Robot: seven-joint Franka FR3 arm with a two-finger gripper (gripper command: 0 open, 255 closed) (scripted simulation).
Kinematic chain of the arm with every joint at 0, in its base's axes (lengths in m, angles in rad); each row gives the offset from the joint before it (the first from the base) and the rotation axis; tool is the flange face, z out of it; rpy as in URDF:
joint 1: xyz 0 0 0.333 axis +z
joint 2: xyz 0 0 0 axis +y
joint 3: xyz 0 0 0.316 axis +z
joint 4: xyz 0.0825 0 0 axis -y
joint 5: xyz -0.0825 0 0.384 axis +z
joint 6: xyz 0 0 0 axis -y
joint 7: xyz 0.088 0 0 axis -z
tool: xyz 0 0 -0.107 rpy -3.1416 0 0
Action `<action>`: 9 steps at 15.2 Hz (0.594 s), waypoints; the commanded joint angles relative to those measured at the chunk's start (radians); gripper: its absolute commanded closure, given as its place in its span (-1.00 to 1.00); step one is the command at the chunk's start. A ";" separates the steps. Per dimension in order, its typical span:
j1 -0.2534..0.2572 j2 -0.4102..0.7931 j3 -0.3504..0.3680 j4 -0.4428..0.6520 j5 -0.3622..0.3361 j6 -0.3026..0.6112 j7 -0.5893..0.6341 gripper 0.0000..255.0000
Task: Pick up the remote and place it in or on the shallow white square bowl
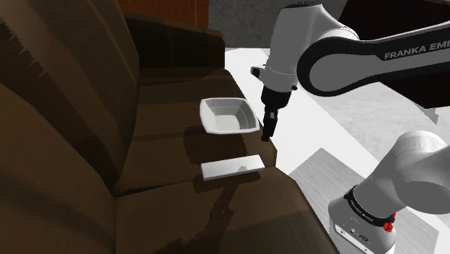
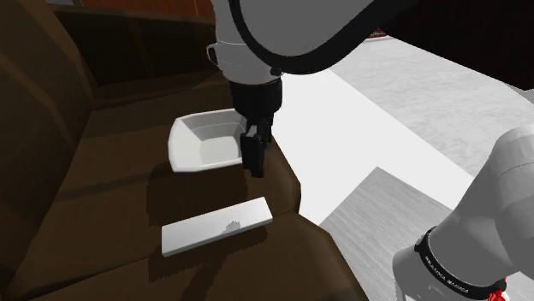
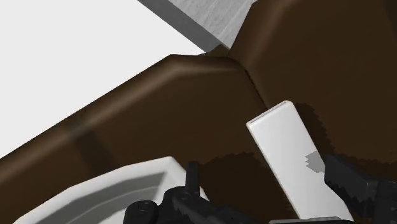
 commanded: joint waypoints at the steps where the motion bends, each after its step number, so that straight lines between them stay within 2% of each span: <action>1: 0.021 0.053 0.023 0.013 0.003 0.052 -0.018 -1.00; 9: 0.097 0.264 0.123 0.062 -0.022 0.253 -0.064 -1.00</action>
